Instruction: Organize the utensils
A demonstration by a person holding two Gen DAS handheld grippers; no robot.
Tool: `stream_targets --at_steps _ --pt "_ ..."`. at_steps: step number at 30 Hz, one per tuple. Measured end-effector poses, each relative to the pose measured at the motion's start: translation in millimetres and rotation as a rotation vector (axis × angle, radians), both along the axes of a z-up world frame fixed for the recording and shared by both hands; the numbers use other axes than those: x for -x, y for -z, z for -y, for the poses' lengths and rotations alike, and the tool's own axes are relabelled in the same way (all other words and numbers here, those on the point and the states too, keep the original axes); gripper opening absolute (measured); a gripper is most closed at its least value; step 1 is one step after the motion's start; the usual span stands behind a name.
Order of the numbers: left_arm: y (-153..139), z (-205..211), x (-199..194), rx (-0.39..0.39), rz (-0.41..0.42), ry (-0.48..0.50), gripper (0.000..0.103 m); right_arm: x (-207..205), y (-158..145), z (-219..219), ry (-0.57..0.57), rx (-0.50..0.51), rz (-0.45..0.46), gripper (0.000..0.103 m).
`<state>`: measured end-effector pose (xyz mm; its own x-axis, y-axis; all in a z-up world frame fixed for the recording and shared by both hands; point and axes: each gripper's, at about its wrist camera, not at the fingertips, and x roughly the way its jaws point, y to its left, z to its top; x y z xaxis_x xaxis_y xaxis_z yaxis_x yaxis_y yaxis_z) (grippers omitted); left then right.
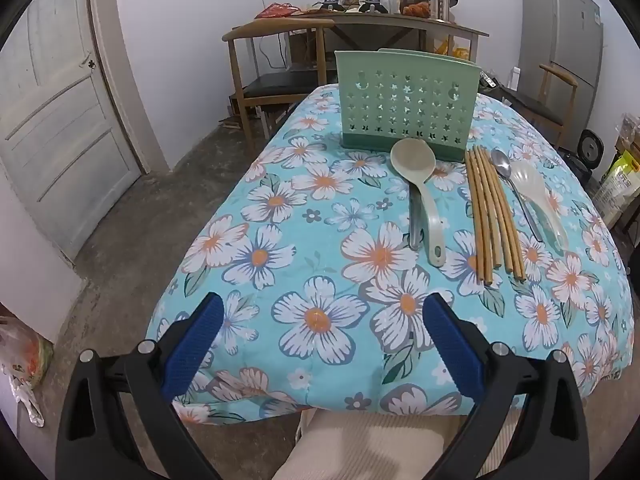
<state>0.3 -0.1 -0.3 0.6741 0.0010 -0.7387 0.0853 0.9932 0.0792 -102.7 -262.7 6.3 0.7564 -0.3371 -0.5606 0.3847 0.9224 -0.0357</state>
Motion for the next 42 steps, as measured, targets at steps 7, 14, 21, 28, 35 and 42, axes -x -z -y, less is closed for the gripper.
stream_targets --at_steps 7,14,21,28,35,42 --pt "0.3 0.2 -0.1 0.005 -0.003 0.003 0.097 -0.6 -0.7 -0.7 -0.001 0.001 -0.001 0.095" --pt "2.5 4.3 2.8 0.001 -0.006 0.008 0.097 -0.6 -1.6 -1.6 -0.002 0.001 0.004 0.095" --pt "2.0 3.7 0.8 0.003 -0.011 0.007 0.097 0.1 -1.5 -1.2 0.0 0.005 0.007 0.095" --pt "2.4 3.8 1.1 0.004 -0.009 0.008 0.097 -1.9 -4.4 -6.0 0.0 0.008 0.011 0.095" --pt "-1.1 2.6 0.6 0.004 -0.006 0.01 0.097 -1.8 -7.7 -6.8 -0.003 0.009 0.012 0.095" --pt "-1.0 2.3 0.5 0.006 -0.006 0.009 0.097 -3.3 -7.2 -8.2 -0.003 0.011 0.011 0.095"
